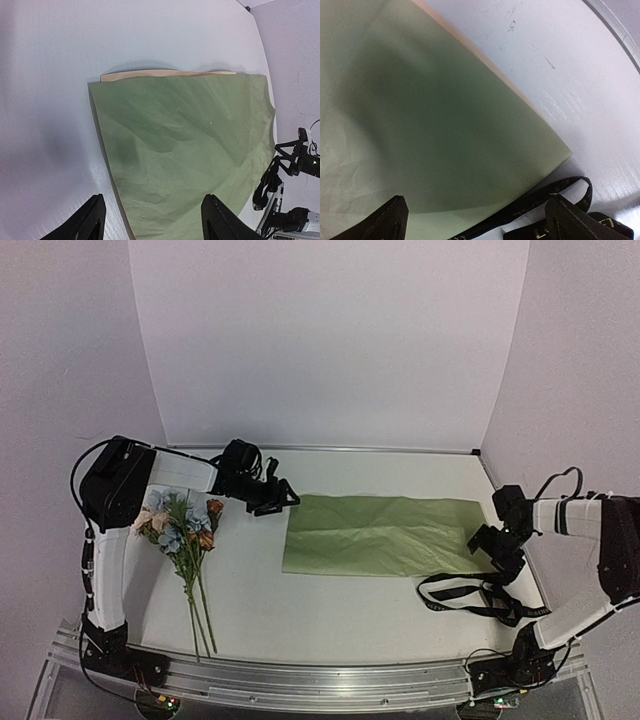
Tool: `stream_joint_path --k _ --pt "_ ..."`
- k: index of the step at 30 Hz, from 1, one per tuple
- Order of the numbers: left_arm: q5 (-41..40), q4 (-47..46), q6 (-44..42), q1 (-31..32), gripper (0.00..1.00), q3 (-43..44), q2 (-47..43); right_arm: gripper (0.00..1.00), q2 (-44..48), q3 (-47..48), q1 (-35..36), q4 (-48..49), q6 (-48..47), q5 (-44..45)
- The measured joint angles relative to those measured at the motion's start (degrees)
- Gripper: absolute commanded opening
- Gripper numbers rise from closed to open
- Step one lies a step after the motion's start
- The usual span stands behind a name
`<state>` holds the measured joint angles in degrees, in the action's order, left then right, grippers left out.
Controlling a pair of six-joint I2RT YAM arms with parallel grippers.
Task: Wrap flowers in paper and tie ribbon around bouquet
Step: Adjust the folded wrapping paper at the center of the board.
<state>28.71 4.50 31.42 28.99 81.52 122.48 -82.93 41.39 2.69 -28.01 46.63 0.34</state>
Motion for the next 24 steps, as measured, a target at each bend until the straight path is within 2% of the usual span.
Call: stream_joint_path --k 5,8,14,17,19,24 --pt "-0.96 2.12 -0.24 -0.07 0.68 3.11 2.56 0.98 -3.63 0.55 -2.21 0.23 0.22 -1.34" --pt "-1.69 3.55 -0.61 -0.07 0.67 4.2 3.21 0.91 -5.78 2.65 -3.07 0.17 0.07 -1.98" --pt "-4.11 5.66 -1.42 -0.19 0.63 5.02 3.23 0.62 -13.26 10.96 -3.96 -0.21 -1.67 -5.42" --pt "-6.17 6.66 -1.05 -0.65 0.61 4.53 2.81 0.42 -18.98 17.75 -3.93 -0.85 -3.09 -9.23" --pt "-6.85 6.91 -0.79 -1.32 0.6 3.98 2.17 0.32 -22.34 22.25 -3.76 -1.57 -4.3 -11.57" --pt "-8.92 9.19 0.13 -4.7 0.6 1.51 -0.75 0.15 -29.85 33.02 -1.08 -6.34 -7.17 -14.36"
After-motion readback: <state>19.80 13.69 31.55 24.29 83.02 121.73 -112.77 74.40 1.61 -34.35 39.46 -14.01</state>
